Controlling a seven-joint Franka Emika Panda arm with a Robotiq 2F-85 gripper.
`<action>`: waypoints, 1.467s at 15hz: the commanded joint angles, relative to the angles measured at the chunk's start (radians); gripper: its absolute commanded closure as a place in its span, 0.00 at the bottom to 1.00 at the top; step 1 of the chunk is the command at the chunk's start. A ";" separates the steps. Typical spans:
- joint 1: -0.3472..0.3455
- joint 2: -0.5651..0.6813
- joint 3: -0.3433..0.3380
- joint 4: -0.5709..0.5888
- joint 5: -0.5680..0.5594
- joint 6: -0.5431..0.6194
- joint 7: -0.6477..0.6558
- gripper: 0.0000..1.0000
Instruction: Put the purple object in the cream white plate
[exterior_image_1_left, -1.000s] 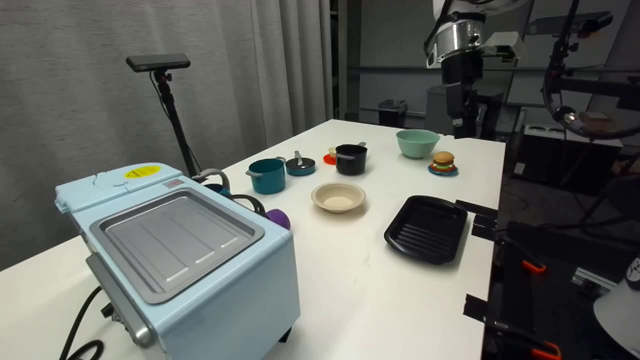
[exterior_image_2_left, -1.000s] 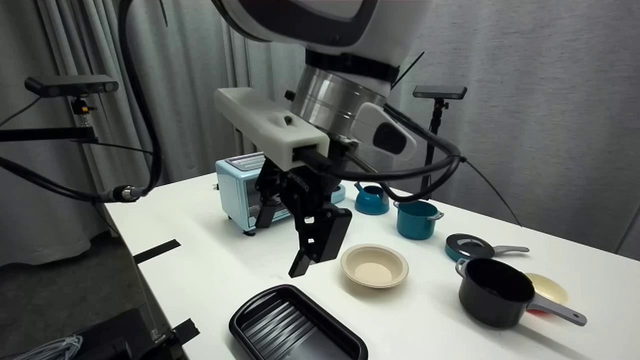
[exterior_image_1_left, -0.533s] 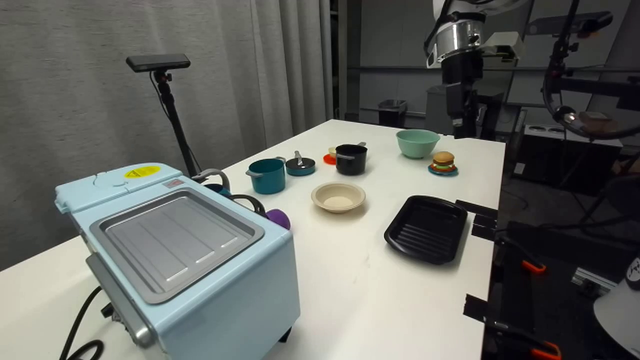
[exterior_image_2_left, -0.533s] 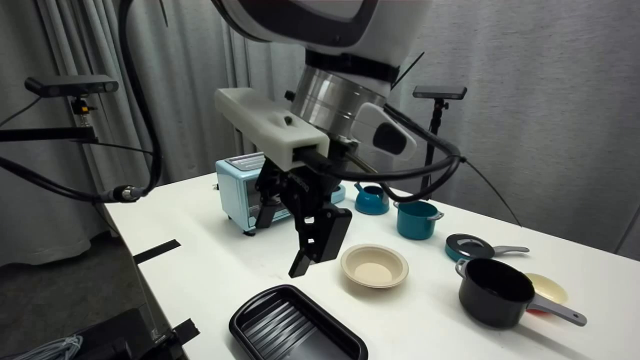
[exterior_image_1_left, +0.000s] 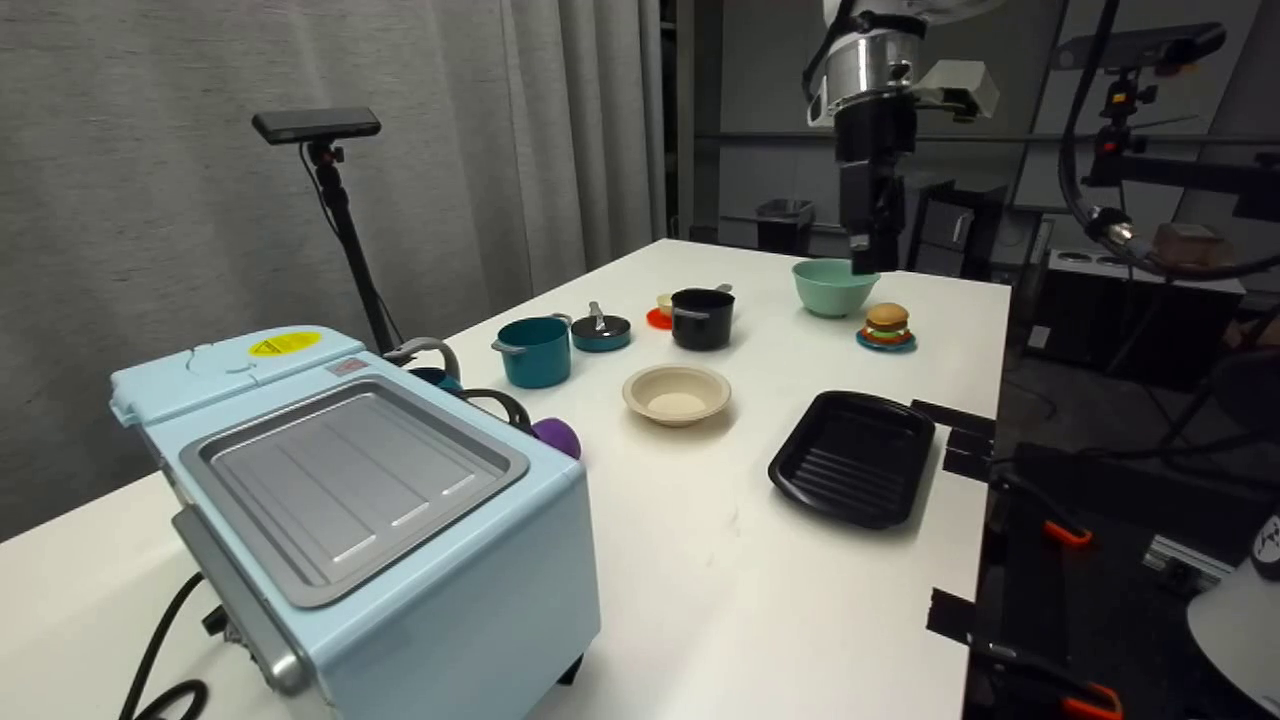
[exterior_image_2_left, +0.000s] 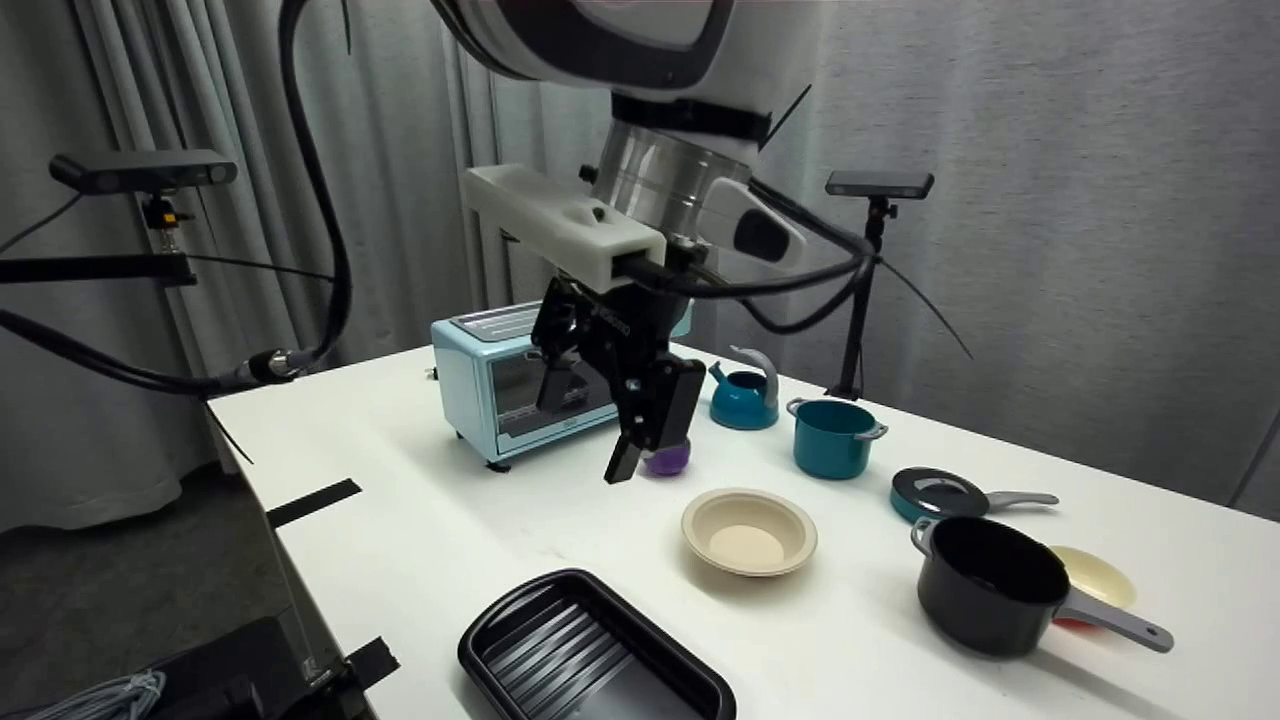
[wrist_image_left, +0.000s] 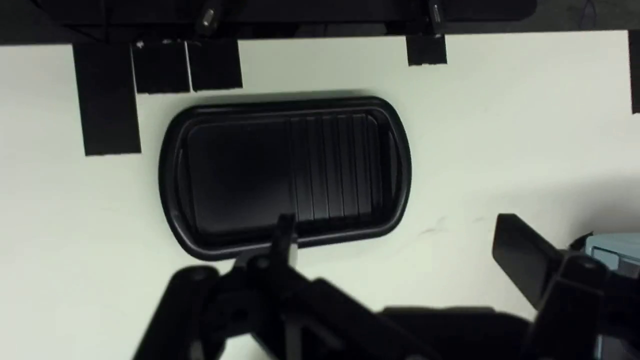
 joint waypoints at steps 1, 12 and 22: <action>0.023 0.056 0.057 0.128 0.033 0.006 0.030 0.00; 0.089 0.394 0.196 0.469 0.048 0.312 0.013 0.00; 0.087 0.796 0.259 0.817 -0.010 0.307 0.048 0.00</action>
